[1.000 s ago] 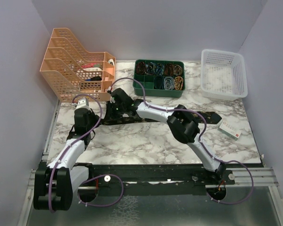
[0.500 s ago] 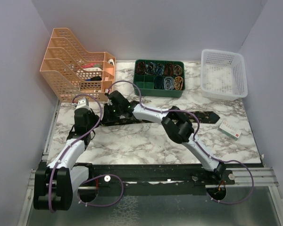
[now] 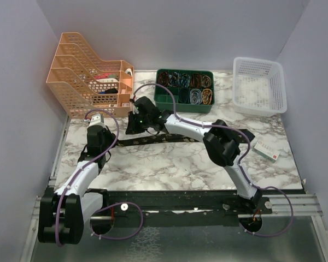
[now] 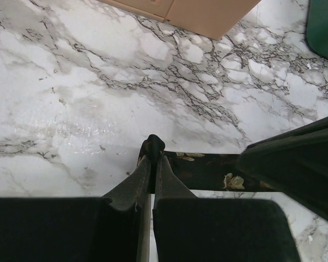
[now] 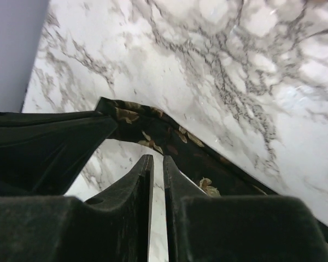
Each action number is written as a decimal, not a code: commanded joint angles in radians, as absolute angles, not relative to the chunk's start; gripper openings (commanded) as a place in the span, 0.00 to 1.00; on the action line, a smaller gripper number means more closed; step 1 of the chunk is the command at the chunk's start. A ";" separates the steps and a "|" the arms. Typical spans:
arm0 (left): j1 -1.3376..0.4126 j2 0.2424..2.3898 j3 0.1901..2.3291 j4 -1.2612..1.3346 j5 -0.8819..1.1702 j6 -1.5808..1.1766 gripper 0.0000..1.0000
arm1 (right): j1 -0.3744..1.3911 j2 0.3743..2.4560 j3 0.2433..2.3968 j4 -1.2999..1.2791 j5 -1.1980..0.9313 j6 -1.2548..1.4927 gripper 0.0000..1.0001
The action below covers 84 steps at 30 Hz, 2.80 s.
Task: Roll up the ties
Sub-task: Roll the tie at the center of the board.
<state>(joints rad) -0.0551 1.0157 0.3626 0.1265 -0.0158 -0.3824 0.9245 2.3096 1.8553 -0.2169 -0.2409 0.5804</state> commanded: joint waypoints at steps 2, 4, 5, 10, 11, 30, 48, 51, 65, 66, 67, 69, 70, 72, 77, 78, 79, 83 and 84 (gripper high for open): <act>-0.066 1.001 0.373 0.133 -0.029 -0.385 0.00 | 0.913 2.216 1.753 -0.147 -0.305 0.571 0.19; -0.066 0.997 0.372 0.125 -0.041 -0.392 0.00 | 0.921 2.213 1.697 -0.081 -0.349 0.601 0.18; -0.066 0.995 0.370 0.127 -0.035 -0.392 0.00 | 0.928 2.219 1.690 -0.066 -0.358 0.606 0.18; -0.072 0.991 0.374 0.127 -0.019 -0.397 0.00 | 0.958 2.273 1.715 -0.051 -0.356 0.614 0.16; -0.073 0.989 0.375 0.124 -0.022 -0.400 0.00 | 0.959 2.288 1.723 -0.044 -0.355 0.624 0.16; -0.080 1.006 0.397 0.085 -0.057 -0.431 0.00 | 0.993 2.400 1.768 0.070 -0.360 0.708 0.13; -0.080 0.987 0.399 0.072 -0.046 -0.431 0.00 | 0.987 2.479 1.861 0.031 -0.201 0.681 0.13; -0.080 0.990 0.401 0.073 -0.045 -0.427 0.00 | 0.985 2.465 1.844 0.042 -0.230 0.672 0.13; -0.081 0.991 0.408 0.073 -0.065 -0.383 0.00 | 0.981 2.151 1.509 0.117 -0.215 0.658 0.15; -0.082 0.994 0.408 0.078 -0.056 -0.379 0.00 | 0.974 2.144 1.503 0.109 -0.191 0.653 0.15; -0.087 0.999 0.409 0.080 -0.053 -0.376 0.00 | 0.967 2.140 1.497 0.102 -0.172 0.653 0.14; -0.097 1.014 0.417 0.081 -0.048 -0.372 0.00 | 0.951 2.148 1.510 0.064 -0.150 0.662 0.14; -0.100 1.019 0.420 0.084 -0.047 -0.369 0.00 | 0.944 2.160 1.526 0.043 -0.150 0.666 0.14; -0.109 1.024 0.421 0.086 -0.046 -0.367 0.00 | 0.936 2.191 1.560 0.012 -0.162 0.664 0.13; -0.120 1.020 0.420 0.089 -0.050 -0.364 0.00 | 0.931 2.273 1.649 -0.062 -0.186 0.637 0.12; -0.121 1.020 0.420 0.090 -0.051 -0.362 0.00 | 0.931 2.287 1.659 -0.066 -0.189 0.634 0.12; -0.122 1.024 0.421 0.090 -0.052 -0.361 0.00 | 0.931 2.298 1.669 -0.074 -0.191 0.631 0.12; -0.130 1.032 0.423 0.097 -0.042 -0.351 0.00 | 0.927 2.335 1.710 -0.135 -0.148 0.613 0.12; -0.134 1.038 0.422 0.104 -0.038 -0.347 0.00 | 0.927 2.341 1.725 -0.163 -0.121 0.600 0.11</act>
